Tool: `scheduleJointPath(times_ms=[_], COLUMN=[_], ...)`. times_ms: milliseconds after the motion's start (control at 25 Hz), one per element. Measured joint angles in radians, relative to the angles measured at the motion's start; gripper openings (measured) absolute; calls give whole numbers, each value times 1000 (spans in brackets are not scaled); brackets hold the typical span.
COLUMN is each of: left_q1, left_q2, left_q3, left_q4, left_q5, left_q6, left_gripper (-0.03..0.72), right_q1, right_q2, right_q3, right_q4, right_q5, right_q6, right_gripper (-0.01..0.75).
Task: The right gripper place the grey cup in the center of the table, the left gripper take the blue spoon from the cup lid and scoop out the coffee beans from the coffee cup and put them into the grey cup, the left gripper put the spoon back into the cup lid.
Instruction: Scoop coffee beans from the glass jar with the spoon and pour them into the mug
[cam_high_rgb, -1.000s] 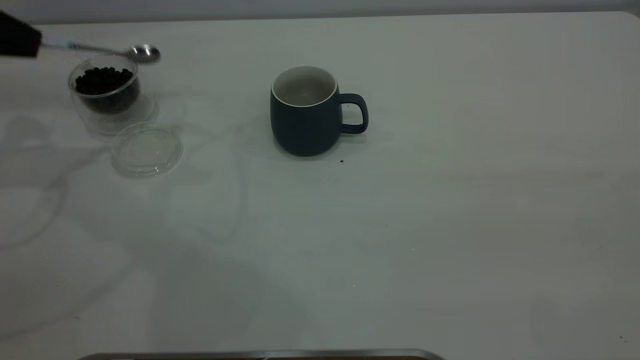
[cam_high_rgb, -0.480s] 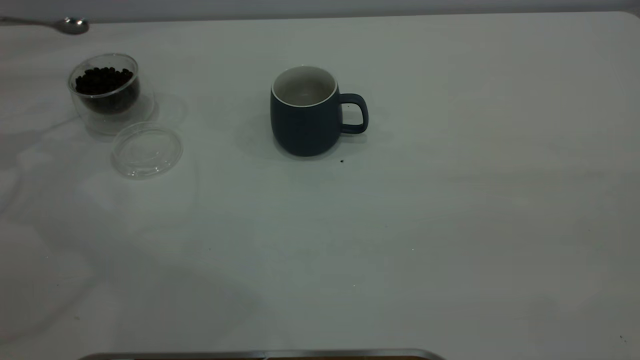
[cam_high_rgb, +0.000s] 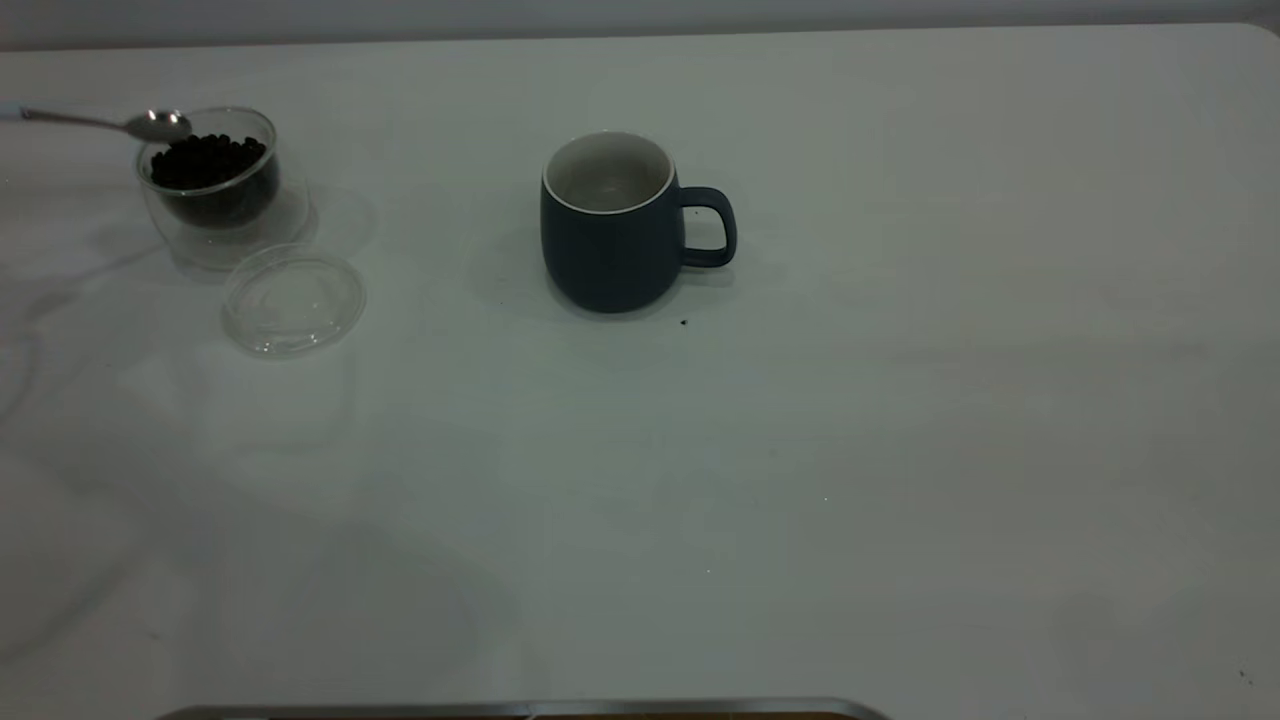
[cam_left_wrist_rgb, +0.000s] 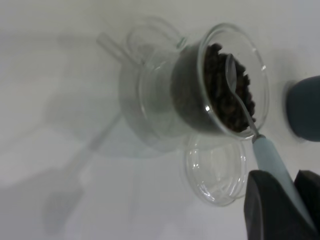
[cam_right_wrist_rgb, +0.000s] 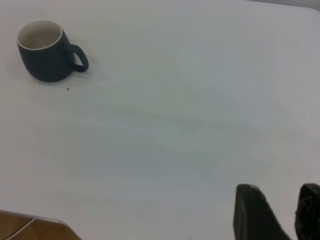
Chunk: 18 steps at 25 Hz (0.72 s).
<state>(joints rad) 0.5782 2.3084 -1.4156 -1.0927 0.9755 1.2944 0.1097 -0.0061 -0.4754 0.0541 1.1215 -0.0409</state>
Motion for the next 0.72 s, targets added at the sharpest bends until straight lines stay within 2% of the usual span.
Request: scheduleJointPath(times_ms=[200, 480, 720], left_q1=[-17, -80, -84], left_q2=[20, 32, 35], left_q3=[0, 0, 0], left_q4=[3, 3, 2], left_q5=[-21, -65, -84], left_q6=[-4, -4, -12], left_gripper=[135, 135, 135], right_q1=[0, 0, 0], right_q2=[0, 0, 0], right_q3=[0, 0, 0], right_q4=[0, 0, 0], right_q5=[0, 0, 0], right_q6=[0, 0, 0], right_gripper=[241, 241, 241])
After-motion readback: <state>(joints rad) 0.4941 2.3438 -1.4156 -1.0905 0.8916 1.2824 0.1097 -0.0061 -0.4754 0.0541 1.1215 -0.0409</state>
